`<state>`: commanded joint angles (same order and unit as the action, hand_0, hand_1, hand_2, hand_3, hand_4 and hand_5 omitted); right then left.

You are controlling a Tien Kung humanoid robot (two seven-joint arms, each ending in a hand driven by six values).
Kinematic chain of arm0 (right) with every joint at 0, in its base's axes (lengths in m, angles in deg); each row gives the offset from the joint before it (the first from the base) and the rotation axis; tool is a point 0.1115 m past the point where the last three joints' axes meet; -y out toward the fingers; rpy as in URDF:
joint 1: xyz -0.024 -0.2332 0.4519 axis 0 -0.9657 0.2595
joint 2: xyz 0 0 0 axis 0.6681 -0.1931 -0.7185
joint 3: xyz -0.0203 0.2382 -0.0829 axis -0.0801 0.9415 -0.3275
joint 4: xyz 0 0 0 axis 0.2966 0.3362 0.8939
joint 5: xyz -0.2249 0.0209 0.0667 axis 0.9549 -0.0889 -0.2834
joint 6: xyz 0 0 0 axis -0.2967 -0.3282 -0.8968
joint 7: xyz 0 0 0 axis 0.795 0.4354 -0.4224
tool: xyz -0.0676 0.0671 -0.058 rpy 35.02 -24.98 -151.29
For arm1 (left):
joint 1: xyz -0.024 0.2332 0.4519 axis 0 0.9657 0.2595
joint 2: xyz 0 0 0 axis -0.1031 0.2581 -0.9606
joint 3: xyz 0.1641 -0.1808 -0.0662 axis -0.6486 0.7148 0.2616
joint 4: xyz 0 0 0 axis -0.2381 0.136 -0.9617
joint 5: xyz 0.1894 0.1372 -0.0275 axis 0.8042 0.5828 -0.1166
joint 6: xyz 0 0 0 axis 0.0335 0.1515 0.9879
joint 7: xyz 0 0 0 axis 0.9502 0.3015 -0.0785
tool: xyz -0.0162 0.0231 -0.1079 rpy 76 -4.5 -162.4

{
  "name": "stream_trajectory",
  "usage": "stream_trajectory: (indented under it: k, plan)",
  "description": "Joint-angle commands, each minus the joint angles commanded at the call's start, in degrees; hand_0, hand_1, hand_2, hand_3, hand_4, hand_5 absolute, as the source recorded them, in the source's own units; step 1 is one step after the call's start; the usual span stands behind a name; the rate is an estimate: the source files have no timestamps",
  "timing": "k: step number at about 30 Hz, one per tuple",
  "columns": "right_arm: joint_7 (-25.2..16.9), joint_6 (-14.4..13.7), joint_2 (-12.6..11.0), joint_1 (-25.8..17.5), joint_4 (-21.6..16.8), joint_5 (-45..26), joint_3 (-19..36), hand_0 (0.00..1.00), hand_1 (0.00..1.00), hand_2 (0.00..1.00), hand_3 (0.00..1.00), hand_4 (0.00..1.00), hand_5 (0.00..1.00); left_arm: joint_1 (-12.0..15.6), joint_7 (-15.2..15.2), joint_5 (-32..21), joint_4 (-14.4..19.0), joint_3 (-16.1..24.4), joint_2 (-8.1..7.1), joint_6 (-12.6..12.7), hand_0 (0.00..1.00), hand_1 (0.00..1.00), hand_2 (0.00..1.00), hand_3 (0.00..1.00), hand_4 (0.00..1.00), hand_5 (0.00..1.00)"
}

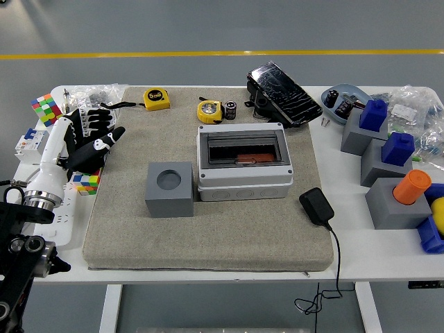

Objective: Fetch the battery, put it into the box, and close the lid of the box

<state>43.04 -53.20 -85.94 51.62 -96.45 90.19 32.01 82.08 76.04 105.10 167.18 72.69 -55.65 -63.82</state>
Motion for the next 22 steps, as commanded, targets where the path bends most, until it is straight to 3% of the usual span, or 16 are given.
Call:
stream_trajectory:
  k: [22]
  plan:
    - [-0.26, -0.16, -0.18, 0.63, 0.0, -0.45, 0.39, 0.639, 0.664, 0.673, 0.603, 0.989, 0.591, -0.5, -0.15, 0.11, -0.12, -0.41, -0.2, -0.33, 0.51, 0.643, 0.627, 0.599, 0.96, 0.382]
